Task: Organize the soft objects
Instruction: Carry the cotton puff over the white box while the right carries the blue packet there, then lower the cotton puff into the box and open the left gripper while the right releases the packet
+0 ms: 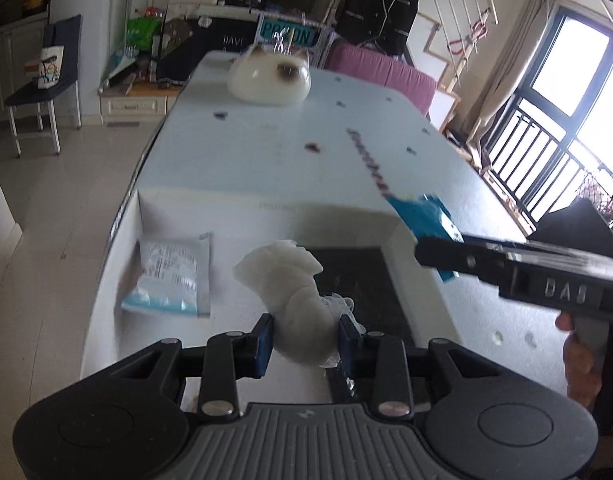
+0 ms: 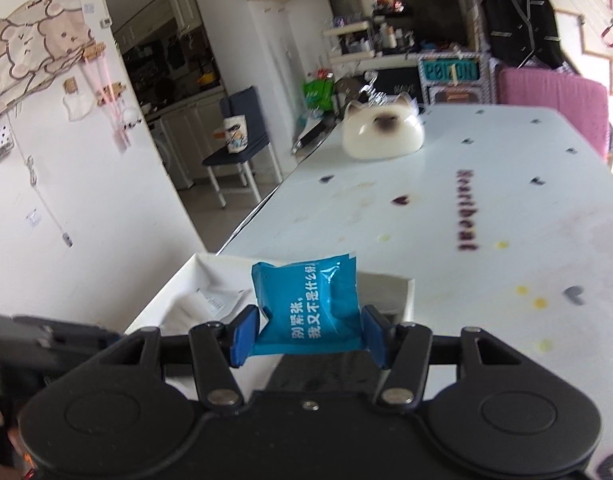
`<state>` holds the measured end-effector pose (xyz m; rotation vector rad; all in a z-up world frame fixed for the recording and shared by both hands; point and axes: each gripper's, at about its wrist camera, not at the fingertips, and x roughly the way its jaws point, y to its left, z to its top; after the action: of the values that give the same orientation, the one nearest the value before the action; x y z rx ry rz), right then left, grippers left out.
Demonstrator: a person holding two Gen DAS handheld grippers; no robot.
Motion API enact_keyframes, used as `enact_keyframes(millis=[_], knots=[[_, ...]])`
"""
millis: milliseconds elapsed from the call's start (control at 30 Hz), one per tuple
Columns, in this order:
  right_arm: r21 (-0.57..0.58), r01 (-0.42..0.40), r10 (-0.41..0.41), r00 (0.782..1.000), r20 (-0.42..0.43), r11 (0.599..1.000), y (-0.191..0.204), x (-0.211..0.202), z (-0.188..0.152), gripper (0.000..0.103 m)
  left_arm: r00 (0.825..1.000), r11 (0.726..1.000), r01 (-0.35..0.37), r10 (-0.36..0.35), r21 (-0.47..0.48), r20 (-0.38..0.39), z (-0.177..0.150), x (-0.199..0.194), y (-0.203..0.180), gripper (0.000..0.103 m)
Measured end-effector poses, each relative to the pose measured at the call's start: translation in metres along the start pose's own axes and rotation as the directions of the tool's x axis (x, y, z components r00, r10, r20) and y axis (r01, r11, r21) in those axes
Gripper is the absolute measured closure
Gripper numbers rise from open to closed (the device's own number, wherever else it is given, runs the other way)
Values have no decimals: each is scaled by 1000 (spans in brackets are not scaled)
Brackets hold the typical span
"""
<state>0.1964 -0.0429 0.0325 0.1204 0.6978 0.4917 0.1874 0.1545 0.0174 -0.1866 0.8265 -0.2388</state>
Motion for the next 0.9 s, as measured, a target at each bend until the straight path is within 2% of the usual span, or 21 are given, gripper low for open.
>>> enact_keyframes(millis=[333, 500, 600, 667, 700, 733, 767, 833, 900], knots=[[-28, -52, 48, 990, -130, 998, 31, 62, 10, 46, 992, 999, 29, -33, -35, -122, -35, 25, 17, 68], [8, -51, 51, 983, -177, 999, 42, 92, 14, 45, 989, 1000, 2, -1, 10, -150, -38, 29, 19, 68], [38, -40, 46, 980, -193, 998, 47, 107, 13, 44, 985, 997, 16, -3, 73, -173, -35, 30, 20, 67], [63, -33, 44, 980, -195, 997, 50, 115, 11, 40, 983, 992, 23, 0, 122, -185, -33, 30, 19, 59], [78, -28, 43, 979, -197, 997, 51, 117, 9, 22, 982, 990, 25, 1, 135, -191, -32, 31, 19, 55], [92, -17, 36, 979, -201, 996, 51, 117, 8, 11, 980, 990, 28, 0, 141, -198, -32, 32, 20, 48], [100, -8, 27, 981, -194, 995, 51, 114, 7, 12, 980, 990, 29, -1, 141, -199, -32, 32, 20, 40], [89, -13, 30, 982, -187, 996, 50, 108, 6, 12, 981, 990, 30, -3, 135, -193, -32, 31, 22, 34], [86, -5, 20, 983, -182, 996, 49, 101, 8, 12, 982, 991, 34, -10, 126, -186, -32, 28, 22, 31]])
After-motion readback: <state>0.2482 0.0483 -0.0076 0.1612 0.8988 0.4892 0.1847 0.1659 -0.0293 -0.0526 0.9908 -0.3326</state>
